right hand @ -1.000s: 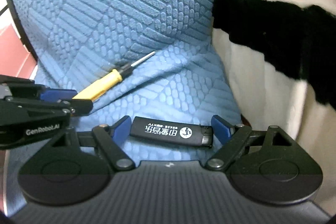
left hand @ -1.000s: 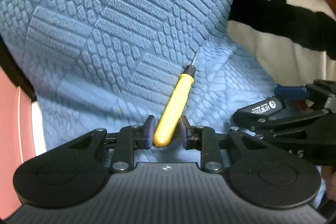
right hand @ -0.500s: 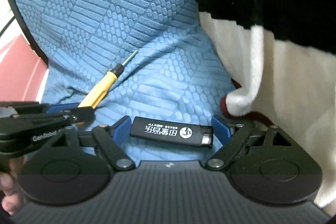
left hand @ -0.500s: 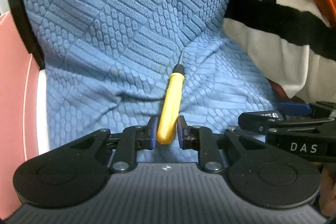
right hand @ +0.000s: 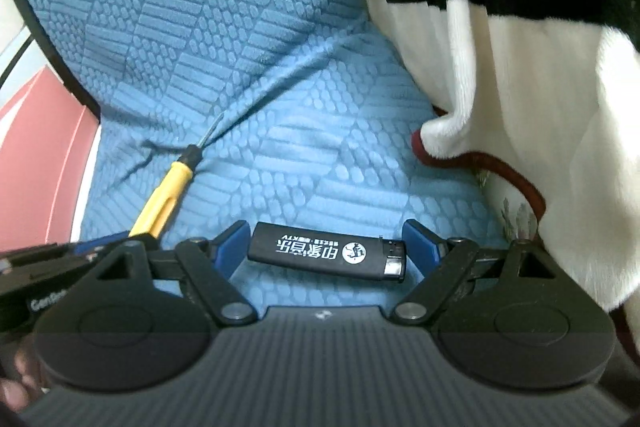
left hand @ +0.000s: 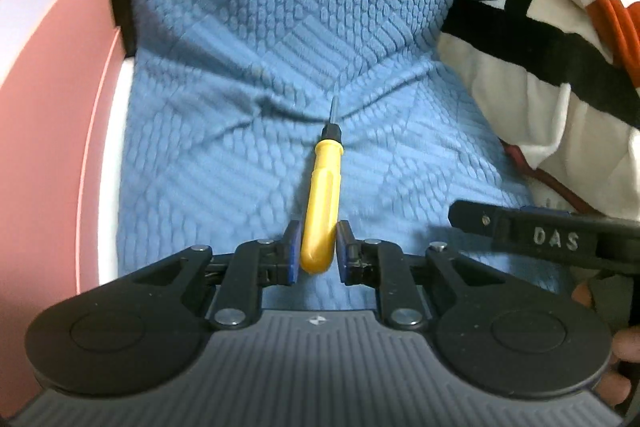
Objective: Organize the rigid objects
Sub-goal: 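Lift the yellow screwdriver with the left gripper while the right gripper holds the USB stick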
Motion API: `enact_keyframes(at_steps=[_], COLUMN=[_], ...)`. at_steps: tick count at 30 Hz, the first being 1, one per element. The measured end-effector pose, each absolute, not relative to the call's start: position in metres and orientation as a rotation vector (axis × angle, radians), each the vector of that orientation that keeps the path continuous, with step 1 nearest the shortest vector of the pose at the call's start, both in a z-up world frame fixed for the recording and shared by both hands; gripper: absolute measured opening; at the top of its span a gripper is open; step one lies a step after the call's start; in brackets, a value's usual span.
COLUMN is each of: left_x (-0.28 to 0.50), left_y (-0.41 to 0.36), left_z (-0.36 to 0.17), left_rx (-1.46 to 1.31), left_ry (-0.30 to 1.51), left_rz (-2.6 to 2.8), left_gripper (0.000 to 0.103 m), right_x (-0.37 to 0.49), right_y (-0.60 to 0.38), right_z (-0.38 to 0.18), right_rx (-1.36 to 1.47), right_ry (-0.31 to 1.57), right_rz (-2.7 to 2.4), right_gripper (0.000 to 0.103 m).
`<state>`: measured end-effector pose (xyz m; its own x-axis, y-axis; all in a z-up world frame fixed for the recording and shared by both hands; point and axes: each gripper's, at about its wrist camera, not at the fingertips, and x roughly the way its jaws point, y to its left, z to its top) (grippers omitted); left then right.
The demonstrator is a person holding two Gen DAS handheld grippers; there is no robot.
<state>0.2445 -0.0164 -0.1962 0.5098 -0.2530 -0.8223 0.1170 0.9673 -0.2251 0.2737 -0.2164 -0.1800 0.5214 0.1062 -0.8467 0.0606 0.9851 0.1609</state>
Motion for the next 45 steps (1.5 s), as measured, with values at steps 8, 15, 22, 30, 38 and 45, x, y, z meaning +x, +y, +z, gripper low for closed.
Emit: enact_keyframes(at_steps=[8,15,22,30,38,45], left_x=[0.206,0.192,0.206,0.220,0.224,0.232], left_y=[-0.010,-0.012,-0.006,0.008,0.001,-0.003], left_z=[-0.198,-0.193,-0.182,-0.180,-0.196,-0.206], left_rx=[-0.168,-0.208,-0.229,-0.214,-0.235,-0.221], left_ry=[1.042,1.045,1.005,0.961,0.945,0.936], left_rz=[-0.169,-0.134,-0.088,-0.112,-0.211,-0.232], left_gripper=[0.021,0.021,0.031,0.039,0.039,0.039], right_x=[0.266,0.261,0.261,0.267,0.277,0.280], right_y=[-0.209,-0.205,-0.203,-0.204,-0.202,-0.200], right_z=[-0.172,-0.171,-0.174,-0.175,-0.175,-0.179], right_rx=[0.137,0.105,0.094,0.115,0.112,0.090], right_ry=[1.024,1.012,1.008,1.005,1.002,1.012], right_rz=[0.051,0.098,0.119,0.100,0.075,0.041], right_gripper=[0.085,0.085,0.085,0.085,0.085,0.085])
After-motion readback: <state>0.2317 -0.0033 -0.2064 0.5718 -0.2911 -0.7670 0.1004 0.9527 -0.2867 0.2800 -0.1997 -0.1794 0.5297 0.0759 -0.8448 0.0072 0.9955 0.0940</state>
